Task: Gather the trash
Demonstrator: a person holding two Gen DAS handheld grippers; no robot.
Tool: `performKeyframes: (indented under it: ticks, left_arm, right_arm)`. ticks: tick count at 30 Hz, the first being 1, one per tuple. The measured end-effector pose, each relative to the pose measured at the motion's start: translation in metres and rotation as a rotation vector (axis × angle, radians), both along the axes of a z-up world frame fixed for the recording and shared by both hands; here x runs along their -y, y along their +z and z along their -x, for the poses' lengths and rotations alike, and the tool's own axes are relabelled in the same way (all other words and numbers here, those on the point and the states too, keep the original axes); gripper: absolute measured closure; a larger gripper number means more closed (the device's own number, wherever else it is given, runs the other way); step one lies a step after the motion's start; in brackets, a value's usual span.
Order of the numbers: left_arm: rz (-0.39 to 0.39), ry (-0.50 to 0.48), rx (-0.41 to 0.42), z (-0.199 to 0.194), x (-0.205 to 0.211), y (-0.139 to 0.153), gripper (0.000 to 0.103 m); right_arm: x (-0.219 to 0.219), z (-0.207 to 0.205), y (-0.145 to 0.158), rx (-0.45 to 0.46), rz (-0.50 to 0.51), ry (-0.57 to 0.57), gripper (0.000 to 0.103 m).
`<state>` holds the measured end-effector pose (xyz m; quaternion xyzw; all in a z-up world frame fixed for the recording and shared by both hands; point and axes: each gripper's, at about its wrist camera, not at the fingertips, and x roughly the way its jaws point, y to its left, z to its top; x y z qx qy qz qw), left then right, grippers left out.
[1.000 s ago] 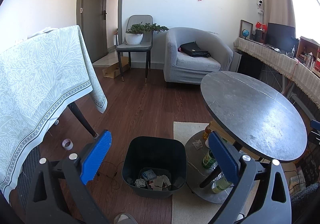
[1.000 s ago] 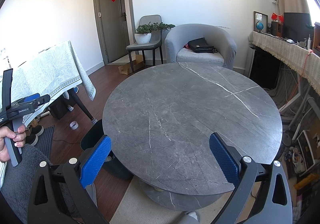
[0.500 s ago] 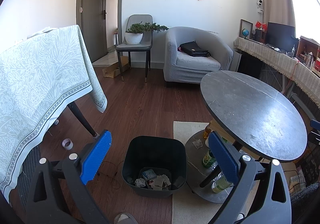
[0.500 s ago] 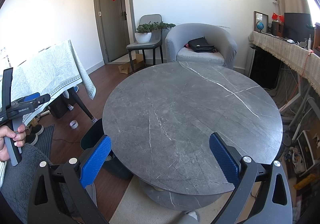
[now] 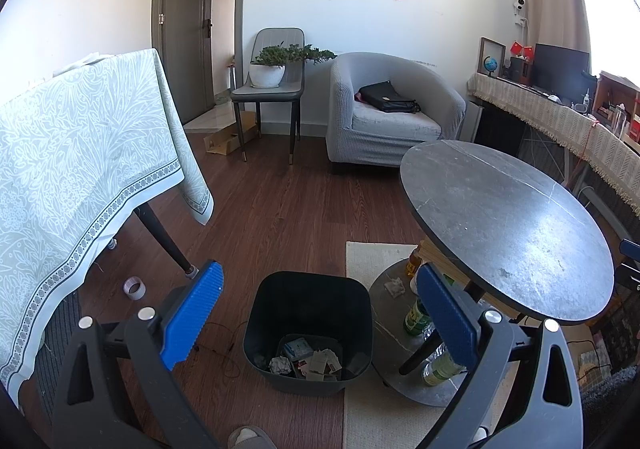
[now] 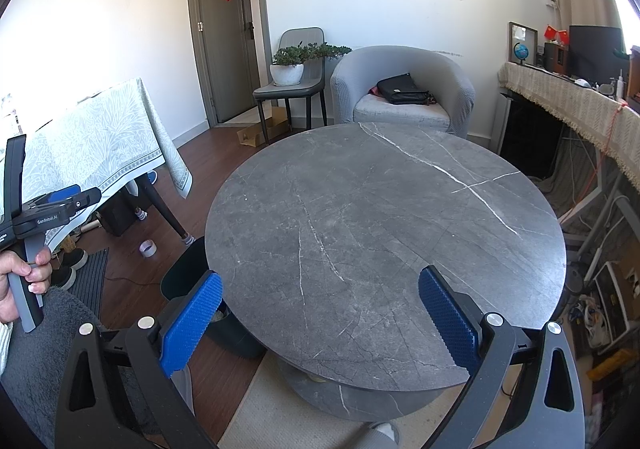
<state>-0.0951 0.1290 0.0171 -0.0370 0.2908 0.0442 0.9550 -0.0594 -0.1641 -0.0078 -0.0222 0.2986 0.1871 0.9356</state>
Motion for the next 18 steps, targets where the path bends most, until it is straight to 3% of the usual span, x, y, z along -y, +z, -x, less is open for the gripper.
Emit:
performKeyframes:
  ticks: [18]
  left_arm:
    - [-0.006,-0.001,-0.008,-0.0015,-0.0001,-0.0043,0.004]
  right_arm:
    - [-0.0004,0.0002,0.0004,-0.001,0.000,-0.001,0.004]
